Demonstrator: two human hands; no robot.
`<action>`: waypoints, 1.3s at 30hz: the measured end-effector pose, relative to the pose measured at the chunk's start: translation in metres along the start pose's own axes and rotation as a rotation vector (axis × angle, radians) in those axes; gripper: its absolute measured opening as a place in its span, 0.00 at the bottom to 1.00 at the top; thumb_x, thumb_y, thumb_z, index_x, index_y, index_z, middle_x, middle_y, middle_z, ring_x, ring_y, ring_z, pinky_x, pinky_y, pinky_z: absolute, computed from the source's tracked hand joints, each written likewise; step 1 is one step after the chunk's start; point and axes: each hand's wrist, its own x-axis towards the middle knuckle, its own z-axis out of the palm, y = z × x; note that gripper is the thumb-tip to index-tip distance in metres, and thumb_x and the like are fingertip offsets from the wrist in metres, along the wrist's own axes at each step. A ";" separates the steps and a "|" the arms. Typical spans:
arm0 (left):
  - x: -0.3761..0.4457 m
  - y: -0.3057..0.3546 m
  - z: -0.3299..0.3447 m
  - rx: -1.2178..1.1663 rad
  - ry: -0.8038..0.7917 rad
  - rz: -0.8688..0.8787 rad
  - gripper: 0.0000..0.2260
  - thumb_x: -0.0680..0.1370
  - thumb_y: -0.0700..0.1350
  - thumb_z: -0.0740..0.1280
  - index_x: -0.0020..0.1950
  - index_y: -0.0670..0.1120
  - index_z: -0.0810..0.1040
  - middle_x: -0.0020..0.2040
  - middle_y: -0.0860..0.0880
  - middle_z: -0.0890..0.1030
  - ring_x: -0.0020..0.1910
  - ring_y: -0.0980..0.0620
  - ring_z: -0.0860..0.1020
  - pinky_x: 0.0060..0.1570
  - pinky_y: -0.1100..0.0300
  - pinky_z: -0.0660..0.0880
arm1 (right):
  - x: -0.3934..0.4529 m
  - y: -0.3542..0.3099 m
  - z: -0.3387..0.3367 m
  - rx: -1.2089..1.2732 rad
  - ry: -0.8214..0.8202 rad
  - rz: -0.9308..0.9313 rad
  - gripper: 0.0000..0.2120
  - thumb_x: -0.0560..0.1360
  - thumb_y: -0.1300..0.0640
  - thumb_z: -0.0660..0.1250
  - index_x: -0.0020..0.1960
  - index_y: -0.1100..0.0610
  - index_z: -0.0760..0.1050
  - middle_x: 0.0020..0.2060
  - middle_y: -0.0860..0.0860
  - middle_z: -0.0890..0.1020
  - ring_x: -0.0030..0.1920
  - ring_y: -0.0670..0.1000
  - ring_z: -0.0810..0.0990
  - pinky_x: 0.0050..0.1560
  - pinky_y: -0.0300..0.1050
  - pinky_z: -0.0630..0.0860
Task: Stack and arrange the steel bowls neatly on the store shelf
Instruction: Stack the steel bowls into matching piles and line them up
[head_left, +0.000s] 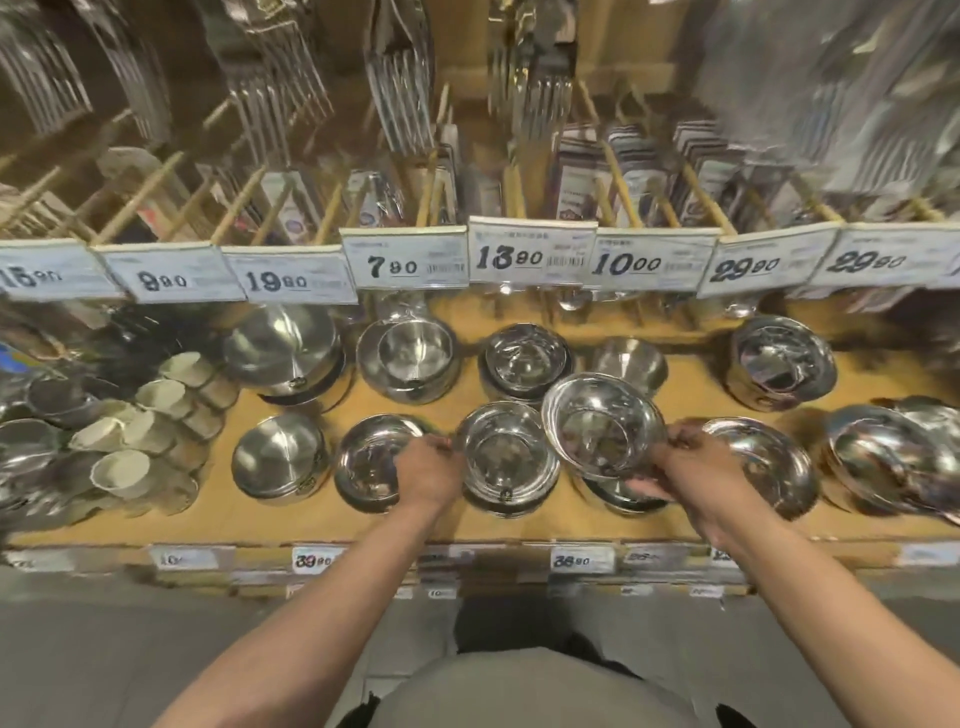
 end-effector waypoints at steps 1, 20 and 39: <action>0.000 0.000 0.000 0.028 0.003 0.009 0.11 0.80 0.46 0.69 0.44 0.41 0.86 0.43 0.43 0.87 0.41 0.46 0.82 0.46 0.58 0.75 | -0.002 0.003 0.003 0.012 -0.003 0.001 0.07 0.77 0.71 0.66 0.54 0.66 0.77 0.49 0.63 0.85 0.43 0.58 0.88 0.35 0.43 0.84; -0.008 0.002 -0.006 0.080 -0.031 -0.012 0.07 0.79 0.40 0.69 0.44 0.38 0.82 0.39 0.44 0.83 0.36 0.50 0.79 0.36 0.64 0.72 | -0.013 0.025 0.081 0.002 -0.052 0.022 0.16 0.78 0.64 0.68 0.64 0.57 0.68 0.57 0.58 0.81 0.47 0.56 0.87 0.39 0.44 0.84; -0.023 0.000 -0.010 0.061 -0.141 0.011 0.14 0.80 0.48 0.66 0.36 0.44 0.74 0.35 0.48 0.78 0.35 0.50 0.76 0.31 0.60 0.68 | -0.015 0.030 0.084 -0.737 -0.005 -0.137 0.14 0.78 0.54 0.69 0.46 0.66 0.82 0.40 0.60 0.87 0.42 0.59 0.86 0.51 0.56 0.83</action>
